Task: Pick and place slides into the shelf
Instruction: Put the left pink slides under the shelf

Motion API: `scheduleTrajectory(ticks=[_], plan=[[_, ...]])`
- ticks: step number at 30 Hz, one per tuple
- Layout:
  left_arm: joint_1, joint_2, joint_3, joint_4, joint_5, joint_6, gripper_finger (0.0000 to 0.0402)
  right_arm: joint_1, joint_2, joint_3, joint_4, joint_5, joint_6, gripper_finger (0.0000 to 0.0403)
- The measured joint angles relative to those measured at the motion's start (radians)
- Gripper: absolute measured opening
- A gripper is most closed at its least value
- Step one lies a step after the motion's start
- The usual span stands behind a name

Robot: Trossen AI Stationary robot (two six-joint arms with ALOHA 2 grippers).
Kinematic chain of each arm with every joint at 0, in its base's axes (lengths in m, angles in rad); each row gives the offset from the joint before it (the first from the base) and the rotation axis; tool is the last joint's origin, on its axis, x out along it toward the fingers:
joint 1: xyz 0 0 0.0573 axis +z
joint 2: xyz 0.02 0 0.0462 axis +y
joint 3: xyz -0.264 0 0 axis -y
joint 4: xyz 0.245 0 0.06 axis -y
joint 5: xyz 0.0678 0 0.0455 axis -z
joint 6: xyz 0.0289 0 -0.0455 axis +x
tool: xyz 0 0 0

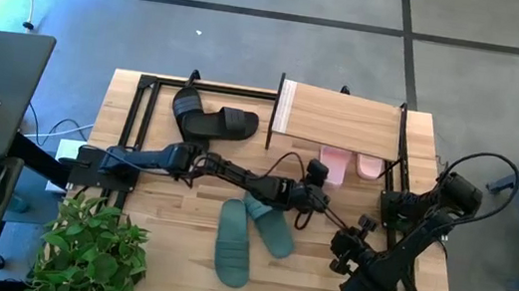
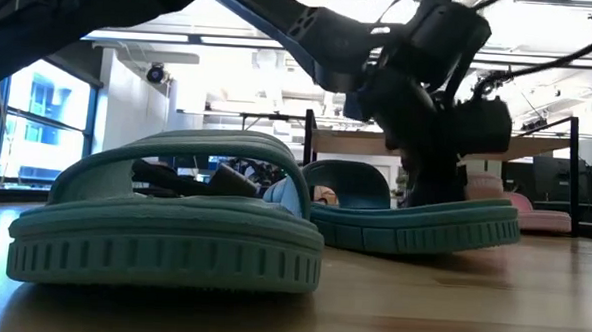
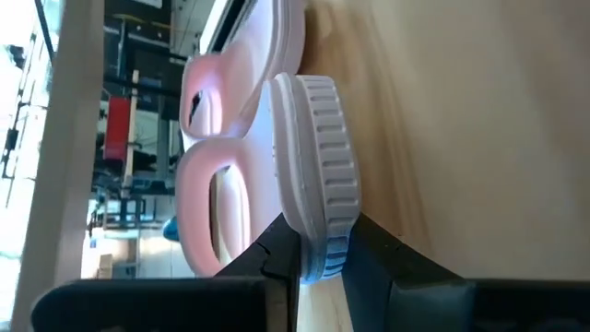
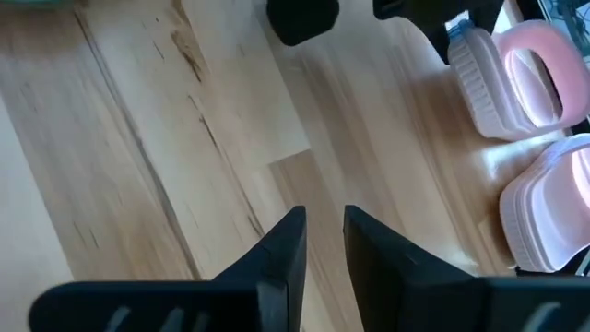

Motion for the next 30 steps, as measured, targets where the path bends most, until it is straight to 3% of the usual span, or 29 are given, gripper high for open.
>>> scheduleTrajectory(ticks=[8, 14, 23, 30], plan=[[0.022, 0.008, 0.000, 0.009, 0.015, -0.015, 0.0044, 0.000, 0.000, 0.000, -0.001, 0.016, -0.001, 0.0064], [0.033, 0.009, 0.000, 0.029, 0.088, -0.014, 0.0047, 0.000, 0.000, 0.000, -0.005, 0.026, 0.001, 0.0064], [0.049, 0.009, 0.000, 0.049, 0.226, -0.024, 0.0098, 0.000, 0.000, 0.000, -0.008, -0.005, 0.028, 0.0064], [0.052, 0.009, 0.000, 0.049, 0.229, -0.052, 0.0123, 0.000, 0.000, 0.000, -0.008, -0.008, 0.028, 0.0064]])
